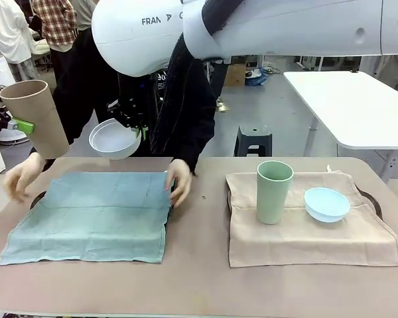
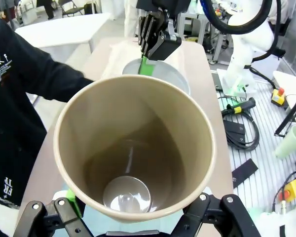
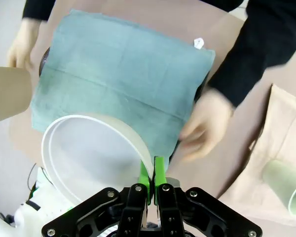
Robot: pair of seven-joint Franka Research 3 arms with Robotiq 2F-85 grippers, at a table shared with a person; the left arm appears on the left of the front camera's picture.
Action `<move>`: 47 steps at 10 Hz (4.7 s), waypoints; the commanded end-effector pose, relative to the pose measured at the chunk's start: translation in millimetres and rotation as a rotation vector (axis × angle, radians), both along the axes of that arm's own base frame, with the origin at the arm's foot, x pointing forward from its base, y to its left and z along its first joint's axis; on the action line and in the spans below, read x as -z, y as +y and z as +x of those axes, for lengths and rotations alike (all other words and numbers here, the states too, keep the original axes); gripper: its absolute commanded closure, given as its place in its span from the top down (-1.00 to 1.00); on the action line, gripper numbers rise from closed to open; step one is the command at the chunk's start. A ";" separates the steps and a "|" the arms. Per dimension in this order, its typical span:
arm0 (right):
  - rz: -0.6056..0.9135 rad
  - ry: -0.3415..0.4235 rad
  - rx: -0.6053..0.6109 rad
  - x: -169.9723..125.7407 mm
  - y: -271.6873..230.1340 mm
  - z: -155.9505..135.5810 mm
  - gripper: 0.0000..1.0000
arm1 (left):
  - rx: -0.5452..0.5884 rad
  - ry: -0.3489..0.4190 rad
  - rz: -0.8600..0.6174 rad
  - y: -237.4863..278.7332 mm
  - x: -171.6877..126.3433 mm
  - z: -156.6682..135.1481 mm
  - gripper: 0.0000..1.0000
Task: Set up a tray with a mat and arrange the tableware.
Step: Place the Picnic Bowl and Reusable plastic cup back onto the Handle tray in front of the human's position.
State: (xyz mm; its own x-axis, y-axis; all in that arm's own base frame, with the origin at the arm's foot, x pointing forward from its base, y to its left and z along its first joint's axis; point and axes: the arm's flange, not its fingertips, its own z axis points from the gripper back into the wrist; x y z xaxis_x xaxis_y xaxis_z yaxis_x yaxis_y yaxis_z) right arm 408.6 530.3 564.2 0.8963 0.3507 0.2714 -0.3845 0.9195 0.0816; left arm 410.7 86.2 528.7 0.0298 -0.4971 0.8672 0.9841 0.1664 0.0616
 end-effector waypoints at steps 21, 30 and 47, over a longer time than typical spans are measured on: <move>-0.023 -0.023 0.003 -1.0 0.4 0.3 -1.00 | 0.007 -0.018 0.004 -0.2 -3.1 -0.5 -0.37; -0.019 0.132 0.067 134.1 -9.5 62.0 -0.91 | -0.022 0.125 0.083 -18.6 128.7 36.3 0.76; 0.000 0.102 -0.051 219.3 17.7 91.4 -0.91 | 0.018 0.051 0.005 -29.1 215.7 92.4 0.76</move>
